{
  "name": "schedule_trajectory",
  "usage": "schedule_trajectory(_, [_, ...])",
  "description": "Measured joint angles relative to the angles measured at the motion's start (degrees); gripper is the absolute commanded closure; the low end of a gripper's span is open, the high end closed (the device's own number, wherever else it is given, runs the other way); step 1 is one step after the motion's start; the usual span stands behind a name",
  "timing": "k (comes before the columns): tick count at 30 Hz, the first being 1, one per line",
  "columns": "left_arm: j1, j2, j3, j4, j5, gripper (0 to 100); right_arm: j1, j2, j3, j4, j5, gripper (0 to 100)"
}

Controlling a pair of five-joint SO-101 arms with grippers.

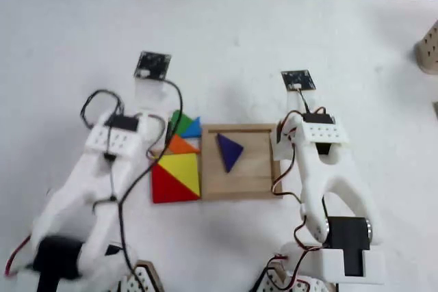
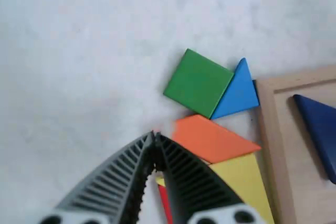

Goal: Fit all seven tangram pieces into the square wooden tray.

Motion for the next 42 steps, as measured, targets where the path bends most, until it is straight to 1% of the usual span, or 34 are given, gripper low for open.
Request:
schedule_trajectory(4, [0.35,-9.85,6.68,-0.18,0.00,98,0.00,0.00,0.00,0.00,0.00,97.9])
schedule_trajectory(8, [4.40,-15.03,9.14,-0.18,0.00,98,0.44,0.00,0.00,0.00,0.00,97.9])
schedule_trajectory(11, [9.23,-14.68,9.32,-0.18,0.00,98,6.15,-2.02,-0.09,1.85,0.35,97.9])
schedule_trajectory(13, [12.31,-12.92,9.32,-0.18,0.09,98,11.34,-2.90,-0.09,2.81,0.26,97.9])
schedule_trajectory(16, [16.26,-8.18,8.44,-0.62,2.64,98,17.32,-3.78,0.44,2.90,0.53,97.9])
schedule_trajectory(19, [20.40,-2.55,7.38,-5.10,6.15,98,22.24,-3.69,2.73,2.81,3.96,97.9])
schedule_trajectory(23, [25.23,7.38,5.71,-12.48,10.73,98,26.73,-3.69,7.03,0.18,8.88,97.9])
schedule_trajectory(26, [27.43,14.95,2.20,-14.07,12.40,98,28.48,-3.69,7.47,-0.35,10.55,97.9])
schedule_trajectory(30, [28.04,20.92,-4.04,-13.01,12.84,98,28.48,-3.69,7.56,-0.70,11.16,97.9])
schedule_trajectory(34, [27.78,20.31,-5.71,-8.18,12.75,98,28.48,-3.69,7.56,-0.70,11.34,97.9])
schedule_trajectory(38, [24.97,12.92,-5.01,-3.43,12.75,98,27.87,-3.69,7.56,-0.70,11.34,97.9])
schedule_trajectory(40, [23.56,8.09,-2.46,-2.99,12.75,98,26.73,-3.69,7.56,-0.70,11.25,97.9])
schedule_trajectory(42, [21.89,3.25,1.41,-2.81,12.75,98,25.58,-3.69,7.56,-0.53,9.49,97.9])
